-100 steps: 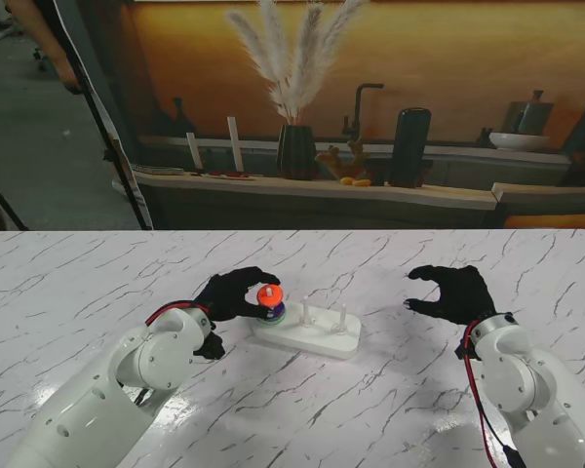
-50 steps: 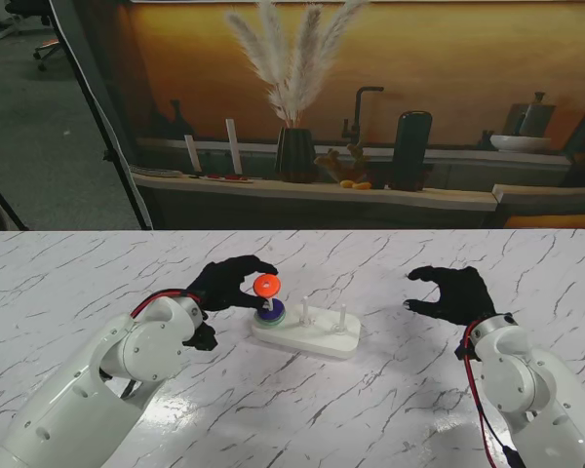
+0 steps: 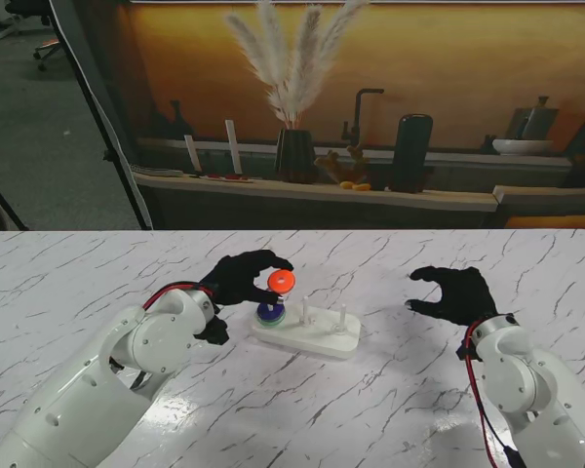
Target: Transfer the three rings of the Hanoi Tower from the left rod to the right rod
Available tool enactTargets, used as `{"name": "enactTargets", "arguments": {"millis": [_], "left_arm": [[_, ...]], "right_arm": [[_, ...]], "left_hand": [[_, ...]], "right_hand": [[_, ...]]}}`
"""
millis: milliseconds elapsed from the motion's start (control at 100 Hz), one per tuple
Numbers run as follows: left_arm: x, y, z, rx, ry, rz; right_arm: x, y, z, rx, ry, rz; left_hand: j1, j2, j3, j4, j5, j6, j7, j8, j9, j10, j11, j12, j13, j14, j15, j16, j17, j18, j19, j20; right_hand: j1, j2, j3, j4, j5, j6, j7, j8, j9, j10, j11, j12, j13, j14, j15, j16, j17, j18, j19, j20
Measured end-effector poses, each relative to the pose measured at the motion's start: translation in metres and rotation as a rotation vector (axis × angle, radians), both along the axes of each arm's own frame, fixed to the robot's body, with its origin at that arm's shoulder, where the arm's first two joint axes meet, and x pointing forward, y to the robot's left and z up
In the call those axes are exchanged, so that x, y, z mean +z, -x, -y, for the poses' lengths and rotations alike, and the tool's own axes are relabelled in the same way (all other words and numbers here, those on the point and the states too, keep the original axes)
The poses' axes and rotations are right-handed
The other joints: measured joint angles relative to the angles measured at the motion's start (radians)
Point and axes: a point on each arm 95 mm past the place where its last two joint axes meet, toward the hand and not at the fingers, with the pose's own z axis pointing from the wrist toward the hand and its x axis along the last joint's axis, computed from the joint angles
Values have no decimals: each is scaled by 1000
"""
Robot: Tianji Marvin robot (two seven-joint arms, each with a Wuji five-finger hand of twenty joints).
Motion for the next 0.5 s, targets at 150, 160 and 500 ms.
{"name": "enactTargets", "arguments": {"millis": [150, 160, 500], "left_arm": [[-1, -2, 10, -20, 11, -9], [-2, -2, 10, -21, 12, -9], [-3, -4, 38, -72, 52, -27]], "right_arm": [[-2, 0, 4, -12, 10, -9], [-3, 0, 4, -13, 10, -10], [-9, -3, 12, -34, 31, -29]], "left_hand": [[0, 0, 0, 0, 0, 0, 0, 0, 0, 0, 0, 0, 0, 0, 0, 0, 0, 0, 0, 0], [0, 0, 0, 0, 0, 0, 0, 0, 0, 0, 0, 0, 0, 0, 0, 0, 0, 0, 0, 0], [0, 0, 0, 0, 1, 0, 0, 0, 0, 0, 0, 0, 0, 0, 0, 0, 0, 0, 0, 0]], "right_hand": [[0, 0, 0, 0, 0, 0, 0, 0, 0, 0, 0, 0, 0, 0, 0, 0, 0, 0, 0, 0], [0, 0, 0, 0, 0, 0, 0, 0, 0, 0, 0, 0, 0, 0, 0, 0, 0, 0, 0, 0], [0, 0, 0, 0, 0, 0, 0, 0, 0, 0, 0, 0, 0, 0, 0, 0, 3, 0, 0, 0]]}}
